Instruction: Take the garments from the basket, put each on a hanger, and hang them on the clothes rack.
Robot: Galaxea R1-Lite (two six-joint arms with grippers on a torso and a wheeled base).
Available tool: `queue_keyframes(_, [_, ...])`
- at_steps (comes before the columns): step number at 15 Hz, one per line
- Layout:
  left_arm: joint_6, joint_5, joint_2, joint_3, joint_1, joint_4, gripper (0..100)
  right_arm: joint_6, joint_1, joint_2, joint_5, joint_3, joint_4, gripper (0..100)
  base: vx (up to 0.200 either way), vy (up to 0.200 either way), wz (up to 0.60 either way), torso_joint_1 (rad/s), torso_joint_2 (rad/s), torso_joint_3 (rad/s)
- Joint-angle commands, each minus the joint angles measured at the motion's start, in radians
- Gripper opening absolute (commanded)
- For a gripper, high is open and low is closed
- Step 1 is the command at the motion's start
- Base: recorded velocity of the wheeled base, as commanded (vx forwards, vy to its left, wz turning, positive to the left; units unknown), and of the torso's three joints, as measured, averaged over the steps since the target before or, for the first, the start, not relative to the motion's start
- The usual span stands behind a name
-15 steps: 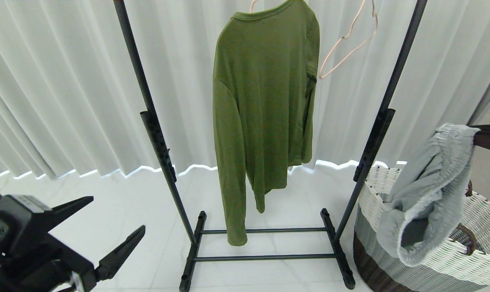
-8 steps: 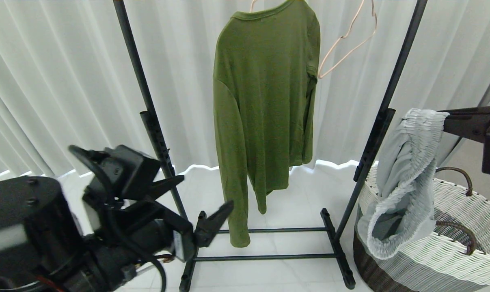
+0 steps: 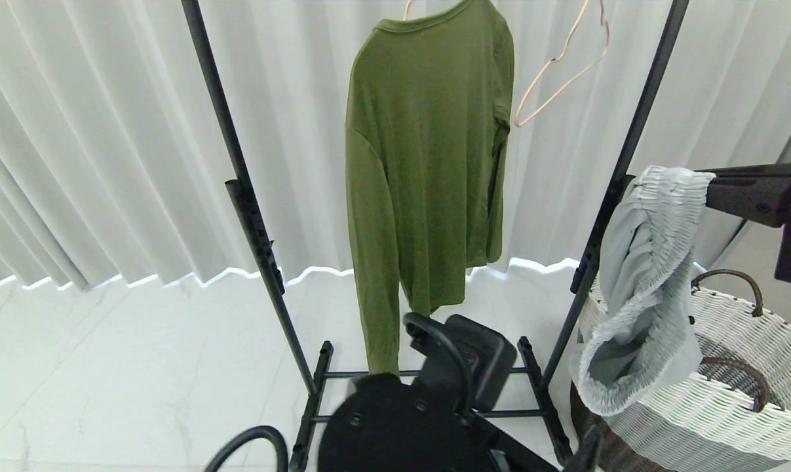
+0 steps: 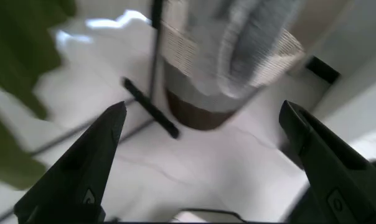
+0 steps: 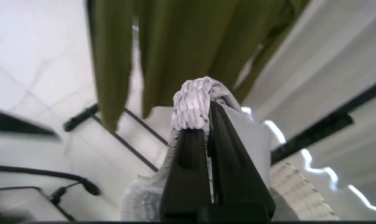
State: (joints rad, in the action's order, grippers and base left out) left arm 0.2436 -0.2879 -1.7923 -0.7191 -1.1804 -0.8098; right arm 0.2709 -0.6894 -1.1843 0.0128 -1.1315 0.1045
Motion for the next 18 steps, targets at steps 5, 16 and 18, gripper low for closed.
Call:
queue_keyframes(5, [0.028, 0.098, -0.177, -0.166, 0.041, -0.054, 100, -0.01, -0.042, 0.072, 0.0, 0.045, 0.0, 0, 0.0, 0.0, 0.0, 0.0, 0.0, 0.0])
queue_keyframes(16, [0.028, 0.096, -0.414, -0.286, 0.119, -0.058, 100, -0.038, -0.052, 0.107, 0.0, 0.055, 0.0, 0, 0.0, 0.0, 0.0, 0.0, 0.0, 0.0])
queue_keyframes(18, [0.029, 0.095, -0.418, -0.255, 0.119, -0.06, 100, -0.038, -0.05, 0.117, 0.001, 0.055, 0.001, 0, 0.0, 0.0, 0.0, 0.0, 0.0, 0.0])
